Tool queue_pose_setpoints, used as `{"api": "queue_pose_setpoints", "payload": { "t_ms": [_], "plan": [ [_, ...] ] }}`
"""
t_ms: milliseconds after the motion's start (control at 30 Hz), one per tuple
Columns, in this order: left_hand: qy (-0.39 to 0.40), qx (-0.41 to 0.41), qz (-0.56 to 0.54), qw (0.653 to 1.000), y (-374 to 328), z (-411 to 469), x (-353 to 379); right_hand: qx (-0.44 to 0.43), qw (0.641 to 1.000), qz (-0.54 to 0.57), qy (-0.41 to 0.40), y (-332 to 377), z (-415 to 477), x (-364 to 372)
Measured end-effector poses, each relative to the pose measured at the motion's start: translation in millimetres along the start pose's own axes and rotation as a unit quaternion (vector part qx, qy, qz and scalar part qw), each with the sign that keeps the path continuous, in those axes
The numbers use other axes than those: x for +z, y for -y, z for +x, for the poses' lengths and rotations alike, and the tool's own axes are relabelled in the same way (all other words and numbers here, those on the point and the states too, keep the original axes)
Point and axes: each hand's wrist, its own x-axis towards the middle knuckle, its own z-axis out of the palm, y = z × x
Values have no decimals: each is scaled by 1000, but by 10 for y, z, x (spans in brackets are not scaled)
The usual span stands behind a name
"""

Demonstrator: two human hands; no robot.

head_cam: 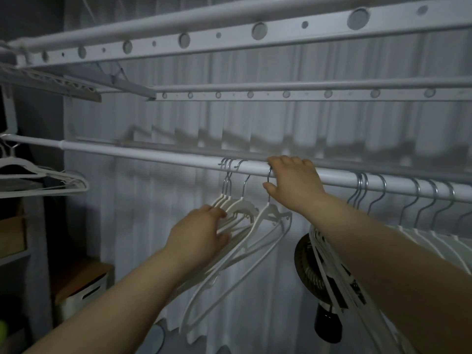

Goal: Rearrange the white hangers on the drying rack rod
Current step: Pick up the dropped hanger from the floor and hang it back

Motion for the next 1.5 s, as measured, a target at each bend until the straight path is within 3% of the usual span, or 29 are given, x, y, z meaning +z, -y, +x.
{"api": "queue_pose_setpoints", "payload": {
  "t_ms": [167,500,967,1133,1500],
  "plan": [
    [7,0,-2,1000,65,-26,56,16,1000,-3,-12,-25,-12,20],
    [1,-13,105,994,94,32,138,7,1000,-6,-7,-153,-98,-26],
    [8,-26,38,999,-172,273,86,-8,1000,-5,-10,-344,-222,-84],
    [44,-18,24,999,-261,312,266,-14,1000,-6,-10,-407,-245,-88],
    [38,-36,-7,999,-3,-224,333,-43,999,10,-29,-434,-204,-27]
  ]
}}
